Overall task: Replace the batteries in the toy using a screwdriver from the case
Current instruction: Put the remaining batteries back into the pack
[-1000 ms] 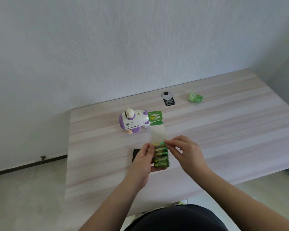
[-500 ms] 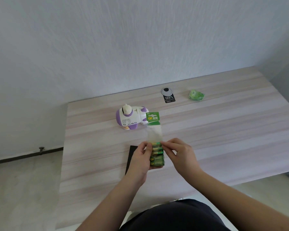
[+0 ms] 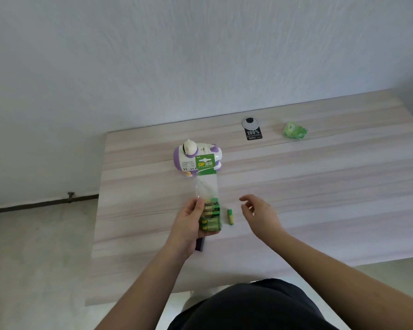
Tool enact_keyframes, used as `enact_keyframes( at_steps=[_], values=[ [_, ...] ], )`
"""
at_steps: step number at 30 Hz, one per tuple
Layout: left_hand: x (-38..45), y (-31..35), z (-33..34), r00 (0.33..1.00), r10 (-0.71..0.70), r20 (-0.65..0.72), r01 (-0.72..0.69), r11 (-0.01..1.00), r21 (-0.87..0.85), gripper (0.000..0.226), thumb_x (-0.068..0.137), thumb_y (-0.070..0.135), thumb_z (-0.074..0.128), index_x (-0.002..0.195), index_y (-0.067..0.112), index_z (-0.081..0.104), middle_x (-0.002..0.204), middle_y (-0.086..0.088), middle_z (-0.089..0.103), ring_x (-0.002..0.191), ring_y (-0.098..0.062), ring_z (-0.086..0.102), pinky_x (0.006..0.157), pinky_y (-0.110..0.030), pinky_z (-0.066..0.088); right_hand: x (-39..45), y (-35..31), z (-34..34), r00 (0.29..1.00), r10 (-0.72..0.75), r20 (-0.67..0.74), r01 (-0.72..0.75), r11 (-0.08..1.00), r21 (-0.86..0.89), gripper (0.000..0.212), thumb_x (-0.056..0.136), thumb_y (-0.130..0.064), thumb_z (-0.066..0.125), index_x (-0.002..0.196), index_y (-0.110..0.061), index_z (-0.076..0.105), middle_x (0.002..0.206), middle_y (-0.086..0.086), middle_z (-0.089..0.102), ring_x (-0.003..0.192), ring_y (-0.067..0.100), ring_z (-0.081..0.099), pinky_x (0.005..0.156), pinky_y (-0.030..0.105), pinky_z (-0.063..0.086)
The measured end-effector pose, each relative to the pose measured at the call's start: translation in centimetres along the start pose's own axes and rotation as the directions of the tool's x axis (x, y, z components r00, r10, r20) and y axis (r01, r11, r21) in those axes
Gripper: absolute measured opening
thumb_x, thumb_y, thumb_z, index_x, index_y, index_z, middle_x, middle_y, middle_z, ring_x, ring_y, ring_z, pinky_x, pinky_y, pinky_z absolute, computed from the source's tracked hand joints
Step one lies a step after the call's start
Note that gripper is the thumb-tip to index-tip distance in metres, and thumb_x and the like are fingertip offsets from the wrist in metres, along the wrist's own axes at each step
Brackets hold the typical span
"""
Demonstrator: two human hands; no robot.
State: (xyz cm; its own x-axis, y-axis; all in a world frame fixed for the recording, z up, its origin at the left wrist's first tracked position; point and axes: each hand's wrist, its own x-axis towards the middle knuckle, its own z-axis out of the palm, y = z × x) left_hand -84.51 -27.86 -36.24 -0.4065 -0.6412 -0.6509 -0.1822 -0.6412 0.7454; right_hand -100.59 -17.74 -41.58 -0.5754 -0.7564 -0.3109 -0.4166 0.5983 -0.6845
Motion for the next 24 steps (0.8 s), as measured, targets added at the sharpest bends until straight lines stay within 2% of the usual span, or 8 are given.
enact_keyframes(
  at_steps=[2, 4, 7, 10, 13, 17, 21, 24],
  values=[
    [0.0, 0.2, -0.8, 1.000, -0.010, -0.017, 0.010, 1.000, -0.017, 0.020, 0.101, 0.028, 0.048, 0.104, 0.012, 0.060, 0.096, -0.011, 0.071, 0.079, -0.028, 0.069, 0.064, -0.045, 0.059, 0.5, 0.8, 1.4, 0.990, 0.066, 0.122, -0.051, 0.992, -0.117, 0.033, 0.096, -0.030, 0.049, 0.128, -0.023, 0.050, 0.110, -0.002, 0.061, 0.094, 0.016, 0.059, 0.077, 0.029, 0.045],
    [-0.2, 0.3, -1.6, 1.000, -0.015, -0.023, 0.014, 1.000, -0.024, 0.023, 0.101, 0.029, 0.047, 0.109, 0.011, 0.060, 0.099, -0.013, 0.071, 0.084, -0.031, 0.070, 0.066, -0.046, 0.058, 1.0, 1.2, 3.1, 0.974, 0.091, 0.208, -0.039, 0.970, -0.241, 0.042, 0.097, -0.034, 0.046, 0.136, -0.021, 0.040, 0.121, 0.003, 0.057, 0.105, 0.023, 0.057, 0.085, 0.035, 0.048],
    [-0.5, 0.4, -2.6, 1.000, -0.017, -0.019, 0.016, 0.999, -0.031, 0.026, 0.101, 0.029, 0.047, 0.111, 0.009, 0.060, 0.103, -0.015, 0.070, 0.087, -0.034, 0.070, 0.068, -0.047, 0.058, 1.6, 1.1, 5.2, 0.966, 0.117, 0.232, -0.037, 0.945, -0.326, 0.047, 0.099, -0.033, 0.041, 0.142, -0.018, 0.031, 0.130, 0.010, 0.050, 0.112, 0.031, 0.055, 0.086, 0.039, 0.047],
    [-0.9, 0.5, -3.4, 1.000, -0.017, -0.013, 0.017, 0.999, -0.043, 0.027, 0.101, 0.029, 0.047, 0.113, 0.009, 0.060, 0.105, -0.017, 0.070, 0.090, -0.035, 0.069, 0.068, -0.048, 0.058, 2.2, 1.0, 6.6, 0.972, 0.101, 0.213, -0.006, 0.914, -0.405, 0.050, 0.099, -0.033, 0.038, 0.144, -0.018, 0.024, 0.128, 0.012, 0.048, 0.107, 0.034, 0.057, 0.080, 0.040, 0.047],
    [-1.2, 0.6, -4.0, 1.000, -0.011, -0.001, 0.011, 0.999, -0.049, 0.026, 0.101, 0.028, 0.047, 0.113, 0.008, 0.059, 0.104, -0.017, 0.070, 0.090, -0.035, 0.069, 0.067, -0.047, 0.058, 2.6, 1.0, 7.2, 0.977, 0.071, 0.199, 0.031, 0.883, -0.468, 0.041, 0.099, -0.026, 0.039, 0.138, -0.015, 0.031, 0.123, 0.012, 0.049, 0.104, 0.033, 0.056, 0.075, 0.037, 0.044],
    [-1.6, 0.8, -4.4, 1.000, -0.009, 0.007, 0.010, 0.998, -0.064, 0.025, 0.101, 0.027, 0.047, 0.111, 0.007, 0.059, 0.098, -0.015, 0.070, 0.083, -0.032, 0.070, 0.064, -0.046, 0.059, 2.6, 1.1, 7.5, 0.981, 0.077, 0.178, 0.037, 0.827, -0.561, 0.027, 0.094, -0.003, 0.039, 0.121, -0.008, 0.041, 0.117, 0.013, 0.049, 0.101, 0.032, 0.054, 0.068, 0.034, 0.035],
    [-1.6, 1.1, -4.4, 0.999, -0.015, 0.029, 0.017, 0.998, -0.060, 0.024, 0.101, 0.028, 0.047, 0.108, 0.010, 0.060, 0.099, -0.015, 0.070, 0.086, -0.033, 0.070, 0.066, -0.047, 0.058, 1.9, 0.9, 7.0, 0.979, 0.119, 0.165, -0.013, 0.847, -0.531, 0.029, 0.091, 0.000, 0.039, 0.119, -0.009, 0.041, 0.115, 0.013, 0.050, 0.097, 0.032, 0.054, 0.067, 0.033, 0.037],
    [-1.6, 1.2, -4.2, 0.999, -0.022, 0.048, 0.024, 0.998, -0.049, 0.024, 0.101, 0.029, 0.046, 0.108, 0.011, 0.060, 0.104, -0.016, 0.070, 0.090, -0.035, 0.070, 0.069, -0.050, 0.058, 1.2, 0.7, 6.0, 0.973, 0.150, 0.178, -0.073, 0.923, -0.377, 0.041, 0.093, -0.011, 0.043, 0.133, -0.020, 0.039, 0.119, 0.010, 0.051, 0.089, 0.027, 0.054, 0.066, 0.032, 0.040]
  ],
)
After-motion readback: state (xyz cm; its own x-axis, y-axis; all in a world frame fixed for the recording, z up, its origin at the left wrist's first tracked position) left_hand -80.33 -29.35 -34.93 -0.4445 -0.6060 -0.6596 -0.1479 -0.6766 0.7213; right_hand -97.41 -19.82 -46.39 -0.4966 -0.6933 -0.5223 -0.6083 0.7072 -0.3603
